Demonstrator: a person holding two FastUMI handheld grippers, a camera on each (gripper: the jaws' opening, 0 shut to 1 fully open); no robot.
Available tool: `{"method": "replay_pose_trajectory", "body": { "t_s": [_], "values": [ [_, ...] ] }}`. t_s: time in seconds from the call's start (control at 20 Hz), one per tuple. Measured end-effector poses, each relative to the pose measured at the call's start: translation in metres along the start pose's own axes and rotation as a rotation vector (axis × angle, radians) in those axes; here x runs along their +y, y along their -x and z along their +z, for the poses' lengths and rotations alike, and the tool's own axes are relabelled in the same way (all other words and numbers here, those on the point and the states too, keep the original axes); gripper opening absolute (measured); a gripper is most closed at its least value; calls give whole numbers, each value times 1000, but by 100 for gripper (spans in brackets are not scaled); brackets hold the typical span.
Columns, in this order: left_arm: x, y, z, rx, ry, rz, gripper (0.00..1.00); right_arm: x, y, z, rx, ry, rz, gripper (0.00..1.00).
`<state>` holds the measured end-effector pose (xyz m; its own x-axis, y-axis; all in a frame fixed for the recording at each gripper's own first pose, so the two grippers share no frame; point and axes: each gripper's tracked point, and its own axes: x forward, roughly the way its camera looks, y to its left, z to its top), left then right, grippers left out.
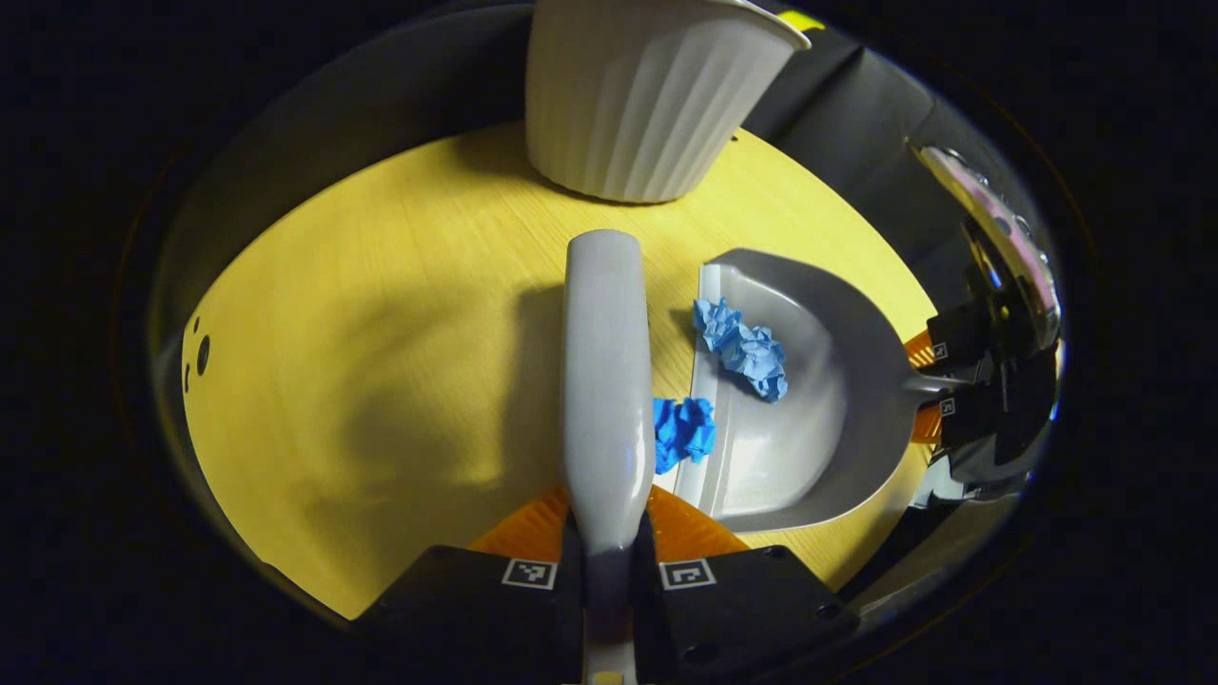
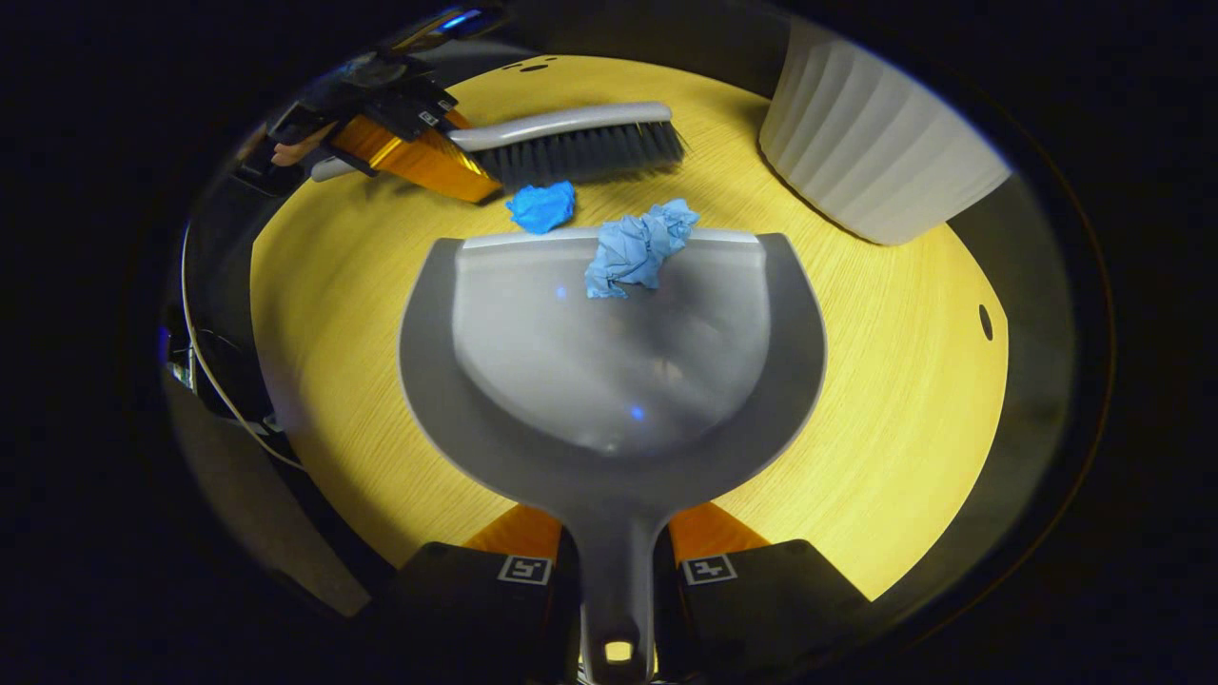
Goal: Pick up the small broom and dustpan from the desktop, sweep the trash into the dustpan with the broom, and then empty the trash into the garbage bin.
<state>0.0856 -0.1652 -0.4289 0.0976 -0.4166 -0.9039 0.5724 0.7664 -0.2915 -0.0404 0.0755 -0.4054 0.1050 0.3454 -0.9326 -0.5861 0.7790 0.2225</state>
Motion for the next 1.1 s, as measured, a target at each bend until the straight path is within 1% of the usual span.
{"method": "replay_pose_trajectory", "body": {
  "t_s": [0.1,0.25,0.35,0.4,0.45,0.55,0.6,0.65,0.75,0.8,0.85,0.9,0.95,1.0,1.1],
  "values": [
    [-13,-5,2,6,-14,-30,25,-1,-1,0,0,2,-3,35],
    [-49,-1,-2,28,-45,-132,25,-2,-1,2,-6,4,-2,35],
    [-69,-1,-3,26,-26,-204,25,-1,-2,1,-12,3,-1,35],
    [-74,2,-3,20,-11,-222,25,-1,-2,1,-16,0,0,35],
    [-75,4,-2,14,4,-218,25,-1,-1,1,-23,-7,0,35],
    [-71,7,2,-16,34,-189,26,0,-2,7,-53,-19,-4,35],
    [-68,12,5,-41,53,-174,25,0,-3,10,-64,-27,-7,35],
    [-62,17,9,-69,73,-152,25,-1,-3,9,-62,-36,-14,35],
    [-40,27,11,-120,123,-88,25,0,1,8,-61,-73,-32,35],
    [-22,31,8,-137,148,-44,25,-1,4,7,-63,-101,-40,35],
    [-8,32,4,-148,174,-6,27,0,9,4,-66,-133,-46,35],
    [9,30,-5,-143,197,31,25,0,15,2,-71,-168,-51,35],
    [24,29,-16,-123,224,63,27,1,17,5,-80,-202,-58,34],
    [35,26,-26,-118,242,83,25,0,24,5,-89,-235,-64,34],
    [51,20,-43,-106,281,98,25,-3,35,2,-92,-295,-91,35]
  ]
}}
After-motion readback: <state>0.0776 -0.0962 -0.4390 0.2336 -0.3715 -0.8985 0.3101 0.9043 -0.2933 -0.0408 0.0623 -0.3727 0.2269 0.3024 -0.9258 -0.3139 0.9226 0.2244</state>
